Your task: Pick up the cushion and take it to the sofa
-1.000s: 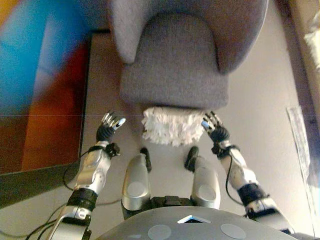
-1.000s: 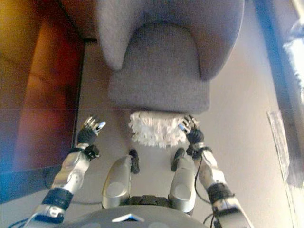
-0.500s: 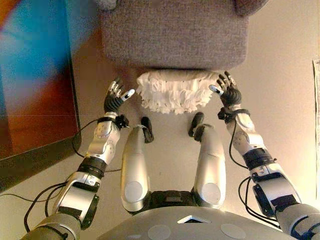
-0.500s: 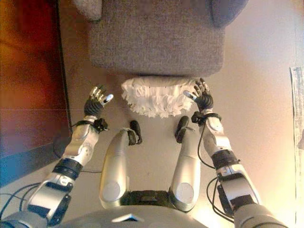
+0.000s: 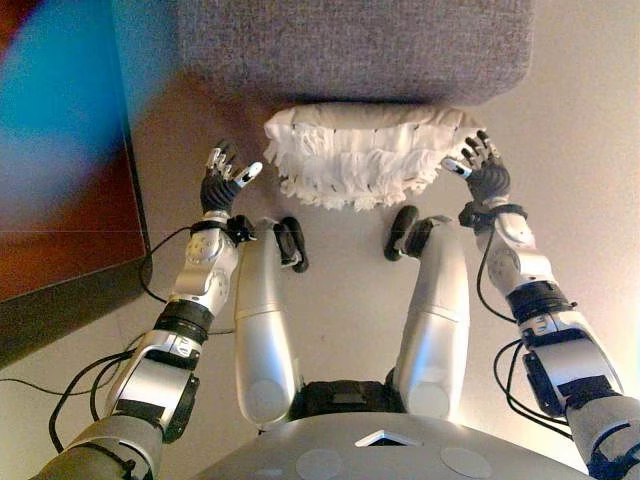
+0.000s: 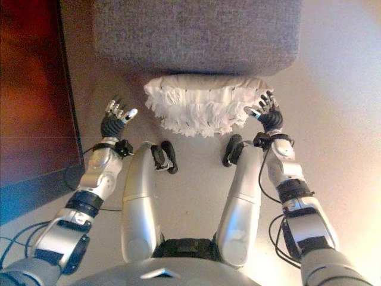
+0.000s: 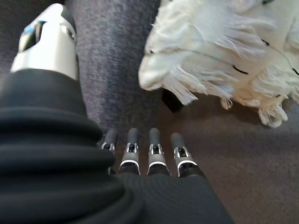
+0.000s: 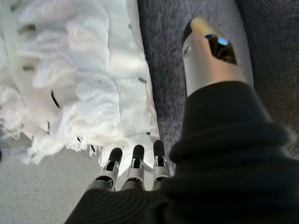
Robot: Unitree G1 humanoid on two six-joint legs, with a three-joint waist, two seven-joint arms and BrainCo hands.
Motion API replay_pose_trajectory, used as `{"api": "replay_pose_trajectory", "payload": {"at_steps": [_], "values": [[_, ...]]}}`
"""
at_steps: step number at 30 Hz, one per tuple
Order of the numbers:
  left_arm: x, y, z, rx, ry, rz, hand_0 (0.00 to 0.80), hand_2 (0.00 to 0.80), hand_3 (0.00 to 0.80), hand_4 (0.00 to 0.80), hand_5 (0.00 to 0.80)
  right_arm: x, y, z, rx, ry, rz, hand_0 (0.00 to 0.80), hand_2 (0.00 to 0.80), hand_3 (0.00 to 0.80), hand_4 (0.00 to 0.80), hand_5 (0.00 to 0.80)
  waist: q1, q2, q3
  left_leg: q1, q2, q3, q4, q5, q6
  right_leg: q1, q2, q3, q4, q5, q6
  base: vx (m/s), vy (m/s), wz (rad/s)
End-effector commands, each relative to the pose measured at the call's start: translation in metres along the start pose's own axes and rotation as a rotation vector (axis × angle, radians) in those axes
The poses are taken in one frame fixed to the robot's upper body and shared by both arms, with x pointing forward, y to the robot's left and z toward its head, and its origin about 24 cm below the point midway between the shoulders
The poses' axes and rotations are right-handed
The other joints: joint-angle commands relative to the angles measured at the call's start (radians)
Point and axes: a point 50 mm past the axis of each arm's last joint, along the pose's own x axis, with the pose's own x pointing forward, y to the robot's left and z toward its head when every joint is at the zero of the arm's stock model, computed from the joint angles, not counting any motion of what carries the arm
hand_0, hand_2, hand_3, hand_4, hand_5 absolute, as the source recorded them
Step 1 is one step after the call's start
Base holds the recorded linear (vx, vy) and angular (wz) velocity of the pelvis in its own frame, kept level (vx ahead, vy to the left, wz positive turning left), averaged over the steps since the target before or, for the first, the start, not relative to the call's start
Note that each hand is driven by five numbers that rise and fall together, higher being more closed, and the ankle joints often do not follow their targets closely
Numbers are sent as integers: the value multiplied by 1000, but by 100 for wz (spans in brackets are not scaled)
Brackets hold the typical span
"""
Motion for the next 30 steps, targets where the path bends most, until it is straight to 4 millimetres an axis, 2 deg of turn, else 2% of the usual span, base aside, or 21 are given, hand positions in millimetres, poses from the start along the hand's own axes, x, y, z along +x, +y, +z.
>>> {"api": "replay_pose_trajectory", "payload": {"at_steps": [1, 5, 8, 18, 24, 30], "values": [[6, -8, 13, 35, -79, -29, 0, 0, 0, 0, 0, 7, -20, 28, 28, -90, -83, 0, 0, 0, 0, 0, -16, 55, -8, -4, -1, -19, 3, -56, -7, 23, -1, 101, 16, -36, 70, 0, 0, 0], [16, -9, 18, 36, -44, -51, 0, 0, 0, 0, 0, 9, -29, 30, 35, -63, -128, 0, 0, 0, 0, 0, -20, 57, -8, -56, 8, -23, 79, -67, -4, -18, -13, 105, 79, -54, 59, 14, -22, 3], [25, -7, 24, 33, -22, -64, 0, 0, 0, 0, 0, 12, -28, 30, 3, -34, -99, 0, 0, 0, 0, 0, -27, 55, -8, -91, 20, -28, 115, -69, -5, -53, -12, 115, 115, -60, 59, 8, -6, 3], [48, -9, 61, 66, -76, -62, 0, 0, 0, 0, 0, 32, 0, 63, -38, -71, 52, 0, 0, 0, 0, 0, -22, 47, -8, -201, 38, -31, 129, -51, -17, -160, -6, 119, 115, -44, 67, -76, -16, -4], [57, -9, 70, 75, -59, -61, 0, 0, 0, 0, 0, 43, 13, 76, -63, -48, 111, 0, 0, 0, 0, 0, -15, 48, -8, -247, 36, -33, 126, -44, -23, -206, -13, 117, 105, -37, 70, -59, -8, -2], [63, -22, 80, 96, -47, -190, 0, 0, 0, 0, 0, 48, 23, 86, -111, -23, 213, 0, 0, 0, 0, 0, -14, 49, -8, -281, 35, -35, 112, -31, -30, -242, -16, 118, 92, -24, 70, 0, 0, 0]]}}
